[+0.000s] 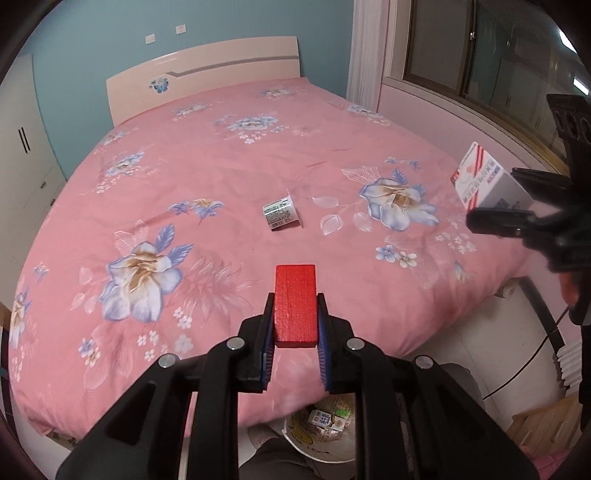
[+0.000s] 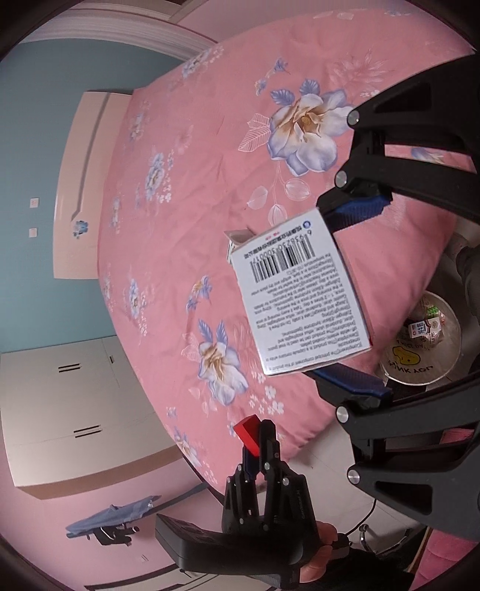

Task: Collect trash
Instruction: 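Carry the red block and white box over the trash bin with both tools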

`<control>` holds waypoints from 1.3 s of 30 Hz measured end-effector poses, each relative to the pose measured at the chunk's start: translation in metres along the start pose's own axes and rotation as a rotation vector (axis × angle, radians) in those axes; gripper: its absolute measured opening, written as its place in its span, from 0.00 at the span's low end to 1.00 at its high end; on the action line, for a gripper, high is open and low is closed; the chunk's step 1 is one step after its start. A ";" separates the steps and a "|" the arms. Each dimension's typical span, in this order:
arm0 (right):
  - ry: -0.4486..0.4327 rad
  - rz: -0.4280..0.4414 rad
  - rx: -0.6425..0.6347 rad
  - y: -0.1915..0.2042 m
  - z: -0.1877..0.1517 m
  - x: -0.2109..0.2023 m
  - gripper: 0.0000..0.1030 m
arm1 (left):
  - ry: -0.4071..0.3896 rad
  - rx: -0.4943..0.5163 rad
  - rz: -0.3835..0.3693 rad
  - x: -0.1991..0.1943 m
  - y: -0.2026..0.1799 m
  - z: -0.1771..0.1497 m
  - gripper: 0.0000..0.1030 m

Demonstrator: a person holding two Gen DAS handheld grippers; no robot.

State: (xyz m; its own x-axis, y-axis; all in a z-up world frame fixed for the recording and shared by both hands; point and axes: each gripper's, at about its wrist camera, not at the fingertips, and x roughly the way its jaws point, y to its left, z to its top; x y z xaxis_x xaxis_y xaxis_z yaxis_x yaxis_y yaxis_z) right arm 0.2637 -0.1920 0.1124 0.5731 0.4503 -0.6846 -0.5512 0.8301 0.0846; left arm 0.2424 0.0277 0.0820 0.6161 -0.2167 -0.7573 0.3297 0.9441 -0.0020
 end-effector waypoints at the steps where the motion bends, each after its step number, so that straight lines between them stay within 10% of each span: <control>1: -0.003 0.000 -0.003 0.004 -0.001 -0.004 0.64 | -0.006 -0.001 0.000 -0.006 -0.002 -0.003 0.21; 18: 0.008 0.014 -0.069 0.067 -0.046 -0.039 0.64 | 0.002 0.042 0.010 -0.046 -0.023 -0.058 0.21; 39: 0.227 0.124 -0.064 0.085 -0.136 0.051 0.64 | 0.260 0.057 -0.054 0.054 -0.039 -0.142 0.21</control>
State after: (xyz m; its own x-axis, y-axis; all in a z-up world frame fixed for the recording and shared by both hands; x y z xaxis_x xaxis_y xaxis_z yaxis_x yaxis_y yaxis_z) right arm 0.1635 -0.1435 -0.0141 0.3523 0.4557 -0.8175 -0.6499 0.7476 0.1367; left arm 0.1618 0.0147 -0.0514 0.3949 -0.1882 -0.8992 0.4009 0.9160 -0.0157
